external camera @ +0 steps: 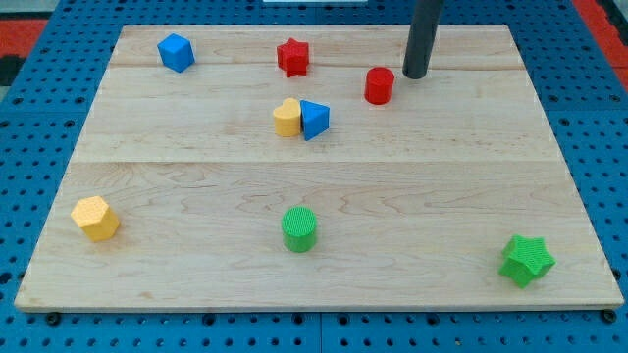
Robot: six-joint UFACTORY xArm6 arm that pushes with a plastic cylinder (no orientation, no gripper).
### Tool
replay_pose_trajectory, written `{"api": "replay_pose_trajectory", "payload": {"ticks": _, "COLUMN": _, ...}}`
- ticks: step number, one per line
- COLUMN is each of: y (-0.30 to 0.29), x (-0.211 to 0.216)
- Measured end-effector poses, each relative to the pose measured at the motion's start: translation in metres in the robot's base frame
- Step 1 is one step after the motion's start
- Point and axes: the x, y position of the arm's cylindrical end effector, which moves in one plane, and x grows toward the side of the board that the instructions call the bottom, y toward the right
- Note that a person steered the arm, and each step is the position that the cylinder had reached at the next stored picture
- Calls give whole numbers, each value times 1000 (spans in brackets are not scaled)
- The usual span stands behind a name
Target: Push the red circle below to the red star
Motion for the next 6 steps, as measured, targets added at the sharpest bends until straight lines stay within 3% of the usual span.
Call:
{"api": "replay_pose_trajectory", "payload": {"ticks": 3, "y": -99, "x": 22}}
{"api": "replay_pose_trajectory", "payload": {"ticks": 5, "y": -103, "x": 43}}
{"api": "replay_pose_trajectory", "payload": {"ticks": 6, "y": -74, "x": 57}}
